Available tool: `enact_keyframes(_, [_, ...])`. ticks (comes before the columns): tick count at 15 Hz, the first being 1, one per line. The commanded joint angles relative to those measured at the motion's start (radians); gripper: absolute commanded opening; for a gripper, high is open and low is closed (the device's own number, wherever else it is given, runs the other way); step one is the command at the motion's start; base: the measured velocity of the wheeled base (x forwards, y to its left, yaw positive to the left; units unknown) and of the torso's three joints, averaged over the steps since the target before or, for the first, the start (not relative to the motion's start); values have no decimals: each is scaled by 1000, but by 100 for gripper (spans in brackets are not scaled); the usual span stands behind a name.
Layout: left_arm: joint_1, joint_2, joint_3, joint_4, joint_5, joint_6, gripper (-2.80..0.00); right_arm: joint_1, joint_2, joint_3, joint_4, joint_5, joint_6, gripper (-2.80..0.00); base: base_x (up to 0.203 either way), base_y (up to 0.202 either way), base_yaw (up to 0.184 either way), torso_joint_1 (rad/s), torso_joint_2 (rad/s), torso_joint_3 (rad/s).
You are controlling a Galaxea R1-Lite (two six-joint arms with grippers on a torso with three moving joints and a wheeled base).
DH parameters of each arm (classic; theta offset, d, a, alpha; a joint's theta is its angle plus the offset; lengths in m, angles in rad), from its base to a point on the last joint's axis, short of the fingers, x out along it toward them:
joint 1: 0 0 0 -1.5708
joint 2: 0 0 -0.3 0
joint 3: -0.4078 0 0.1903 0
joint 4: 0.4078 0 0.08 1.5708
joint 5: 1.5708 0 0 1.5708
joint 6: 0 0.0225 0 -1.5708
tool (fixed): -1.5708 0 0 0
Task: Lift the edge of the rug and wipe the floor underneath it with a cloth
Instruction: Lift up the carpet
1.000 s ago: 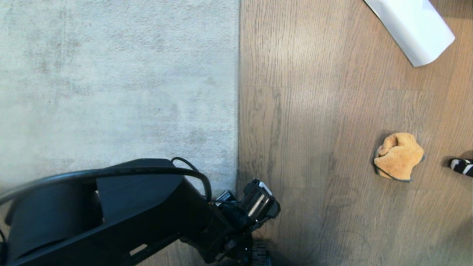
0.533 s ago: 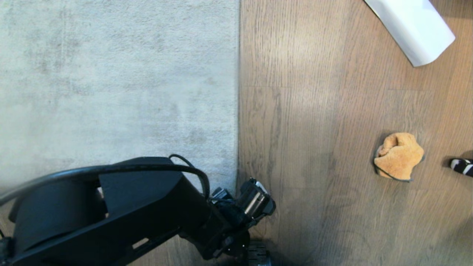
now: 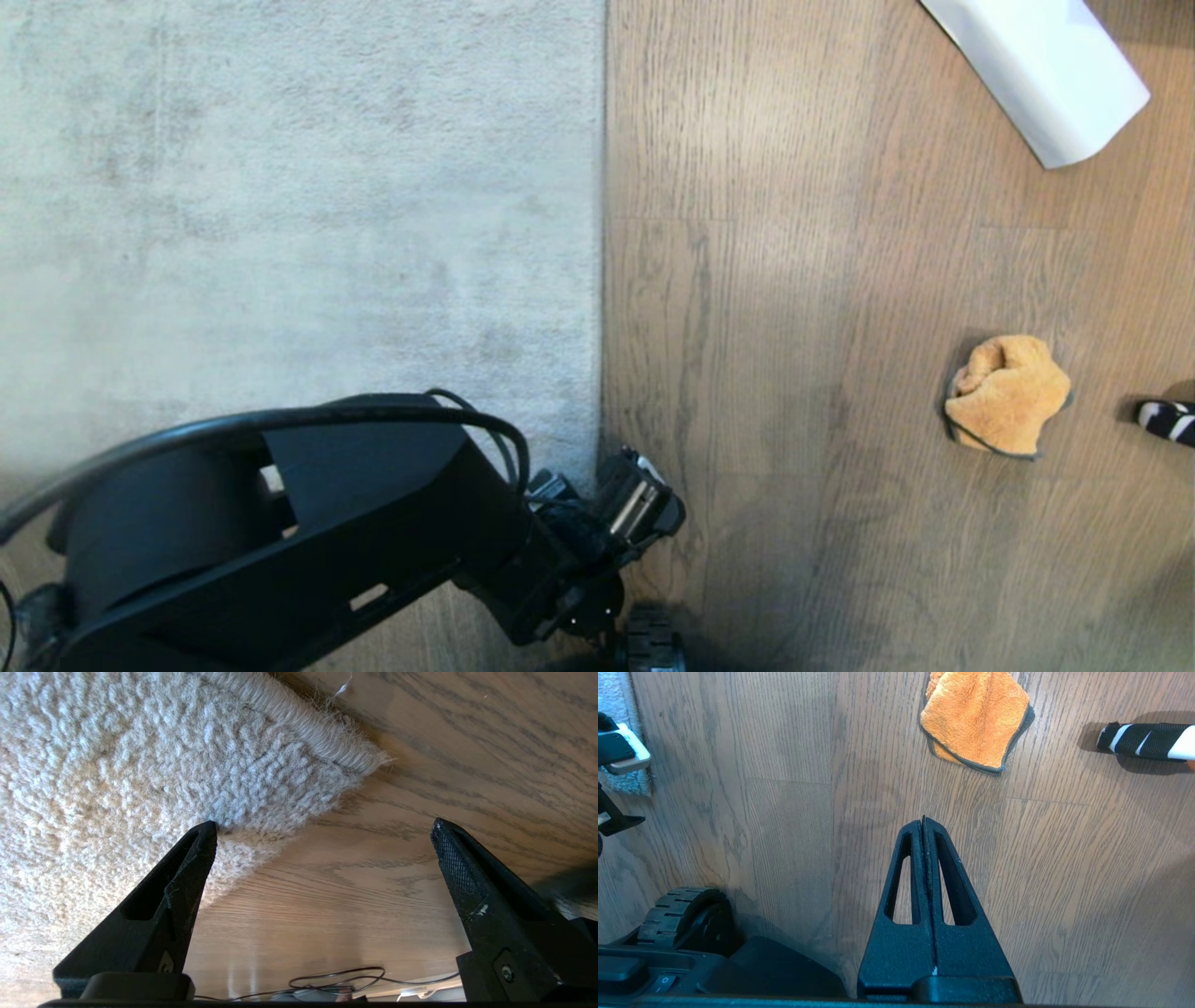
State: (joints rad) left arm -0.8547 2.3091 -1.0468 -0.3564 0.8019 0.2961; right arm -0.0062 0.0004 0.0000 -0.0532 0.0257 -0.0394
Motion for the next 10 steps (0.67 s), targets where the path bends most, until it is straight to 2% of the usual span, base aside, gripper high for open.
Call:
enact_keyframes(1, [2, 10, -4, -3, 5, 6, 0, 0, 0, 0, 0, 0, -1, -280, 0, 0, 0, 0, 0, 0])
enact_keyframes(4, [2, 18, -30, -5, 60, 44, 0, 0, 0, 0, 0, 0, -1, -280, 0, 0, 0, 0, 0, 0])
enact_keyframes(7, [2, 30, -58, -26, 67, 51, 0, 0, 1, 0, 0, 0, -1, -280, 0, 0, 0, 0, 0, 0])
enact_keyframes(10, [7, 31, -61, -59, 69, 98, 0, 0, 0, 0, 0, 0, -1, -280, 0, 0, 0, 0, 0, 0])
